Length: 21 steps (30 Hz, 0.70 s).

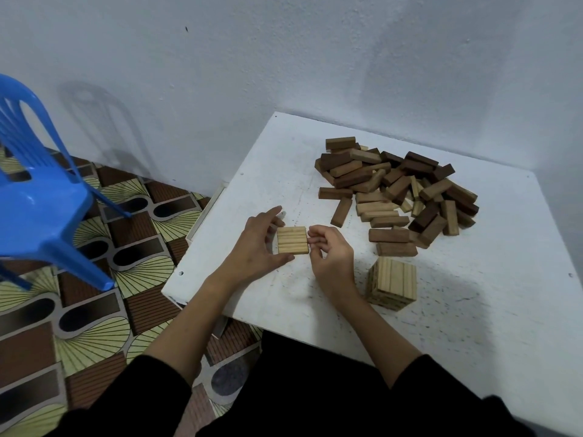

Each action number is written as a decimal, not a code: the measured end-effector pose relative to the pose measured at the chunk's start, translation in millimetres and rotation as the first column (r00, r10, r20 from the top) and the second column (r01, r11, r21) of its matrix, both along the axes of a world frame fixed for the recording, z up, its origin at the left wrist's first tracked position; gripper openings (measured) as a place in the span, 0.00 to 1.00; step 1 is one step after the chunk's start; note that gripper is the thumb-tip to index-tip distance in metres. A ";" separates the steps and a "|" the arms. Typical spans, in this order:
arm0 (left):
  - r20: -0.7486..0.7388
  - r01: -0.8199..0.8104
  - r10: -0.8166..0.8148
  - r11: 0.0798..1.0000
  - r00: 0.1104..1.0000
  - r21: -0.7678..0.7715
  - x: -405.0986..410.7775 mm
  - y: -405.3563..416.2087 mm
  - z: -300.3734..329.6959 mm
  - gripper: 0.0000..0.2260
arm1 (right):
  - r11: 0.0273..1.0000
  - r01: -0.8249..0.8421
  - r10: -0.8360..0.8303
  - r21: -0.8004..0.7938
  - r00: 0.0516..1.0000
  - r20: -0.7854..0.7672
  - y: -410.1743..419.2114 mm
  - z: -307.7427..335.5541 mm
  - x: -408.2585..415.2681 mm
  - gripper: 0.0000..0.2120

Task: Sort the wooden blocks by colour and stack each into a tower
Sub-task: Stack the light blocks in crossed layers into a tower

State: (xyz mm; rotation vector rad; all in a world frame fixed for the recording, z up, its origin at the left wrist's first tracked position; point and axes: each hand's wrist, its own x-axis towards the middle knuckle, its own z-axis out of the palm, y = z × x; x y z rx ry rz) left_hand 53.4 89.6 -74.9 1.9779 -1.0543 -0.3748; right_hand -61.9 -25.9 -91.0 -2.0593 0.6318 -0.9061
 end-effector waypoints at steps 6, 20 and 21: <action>-0.031 -0.014 0.015 1.000 0.999 0.017 1.4 -0.6 0.5 0.37 | 1.000 -0.004 0.005 0.015 0.999 -0.032 2.7 3.4 -1.6 0.15; 0.037 0.012 -0.007 0.991 0.999 -0.134 -1.6 -3.1 49.9 0.38 | 0.965 -0.240 0.260 0.101 0.920 -0.292 6.3 86.7 -13.8 0.31; 0.038 0.038 -0.032 0.986 0.999 -0.161 -4.8 -5.8 57.2 0.38 | 0.964 -0.251 0.264 0.083 0.921 -0.288 0.7 95.9 -20.8 0.31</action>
